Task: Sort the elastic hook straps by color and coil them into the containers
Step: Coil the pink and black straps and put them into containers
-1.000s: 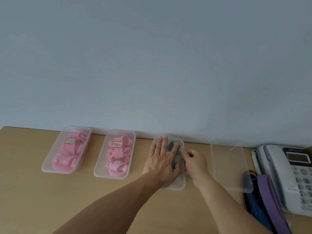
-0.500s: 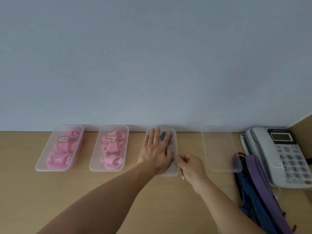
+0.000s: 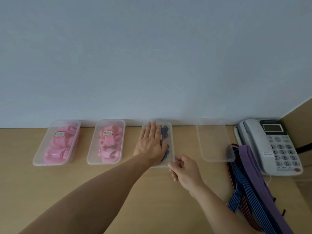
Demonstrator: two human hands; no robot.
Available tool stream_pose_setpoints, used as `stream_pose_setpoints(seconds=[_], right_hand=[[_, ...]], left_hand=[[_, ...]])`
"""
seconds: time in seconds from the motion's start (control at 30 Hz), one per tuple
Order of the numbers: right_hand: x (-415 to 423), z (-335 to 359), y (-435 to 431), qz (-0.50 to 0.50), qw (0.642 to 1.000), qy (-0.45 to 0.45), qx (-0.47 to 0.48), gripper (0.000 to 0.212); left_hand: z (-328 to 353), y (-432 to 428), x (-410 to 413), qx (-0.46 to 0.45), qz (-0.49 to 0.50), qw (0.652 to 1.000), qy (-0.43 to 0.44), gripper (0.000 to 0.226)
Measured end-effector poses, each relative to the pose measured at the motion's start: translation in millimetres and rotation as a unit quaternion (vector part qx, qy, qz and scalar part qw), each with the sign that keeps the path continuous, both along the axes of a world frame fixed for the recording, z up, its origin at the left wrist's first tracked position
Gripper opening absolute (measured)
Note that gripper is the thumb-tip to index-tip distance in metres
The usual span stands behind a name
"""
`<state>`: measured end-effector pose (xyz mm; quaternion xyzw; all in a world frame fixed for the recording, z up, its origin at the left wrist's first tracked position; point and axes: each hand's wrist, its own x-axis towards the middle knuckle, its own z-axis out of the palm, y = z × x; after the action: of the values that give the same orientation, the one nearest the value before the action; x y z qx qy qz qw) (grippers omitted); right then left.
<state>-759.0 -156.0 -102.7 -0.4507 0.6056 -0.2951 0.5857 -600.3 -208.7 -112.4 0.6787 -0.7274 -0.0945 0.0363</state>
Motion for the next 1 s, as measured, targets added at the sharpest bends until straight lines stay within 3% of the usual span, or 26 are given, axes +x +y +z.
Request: stream_pose_setpoints(seconds=[0.13,0.2,0.27,0.33,0.47,0.57,0.77,1.0], right_hand=[[-1.4,2.5,-4.5,0.021,0.999,0.002,0.029,0.014],[-3.9,4.1,-13.1,0.045,0.998,0.048,0.022,0.006],[-4.5,4.6,-30.0,0.058,0.991,0.123,-0.018,0.032],[-0.3,6.3,-51.1,0.078,0.975,0.195,-0.068,0.044],[14.7,2.3,-88.3,0.092,0.956,0.256,-0.111,0.033],[20.9,-5.3,-100.4,0.081,0.952,0.271,-0.118,0.017],[19.7,-8.0,-96.2,0.098,0.965,0.226,-0.092,0.03],[24.2,-6.0,-98.4,0.12,0.955,0.247,-0.113,0.012]], left_hand=[[7.5,1.1,2.3,0.001,0.005,0.999,0.049,0.068],[11.4,4.0,3.2,-0.006,0.0,0.999,0.051,0.073],[11.1,11.2,0.8,-0.005,-0.002,1.0,0.018,0.078],[6.4,18.3,-1.8,0.019,0.008,1.0,-0.002,0.084],[-1.5,18.5,-0.5,0.025,-0.009,0.999,-0.027,0.091],[-1.1,16.7,1.5,0.002,-0.015,0.999,-0.032,0.089],[3.3,9.8,12.8,0.024,-0.028,0.999,-0.031,0.08],[4.9,5.9,12.5,0.03,-0.02,0.998,-0.053,0.071]])
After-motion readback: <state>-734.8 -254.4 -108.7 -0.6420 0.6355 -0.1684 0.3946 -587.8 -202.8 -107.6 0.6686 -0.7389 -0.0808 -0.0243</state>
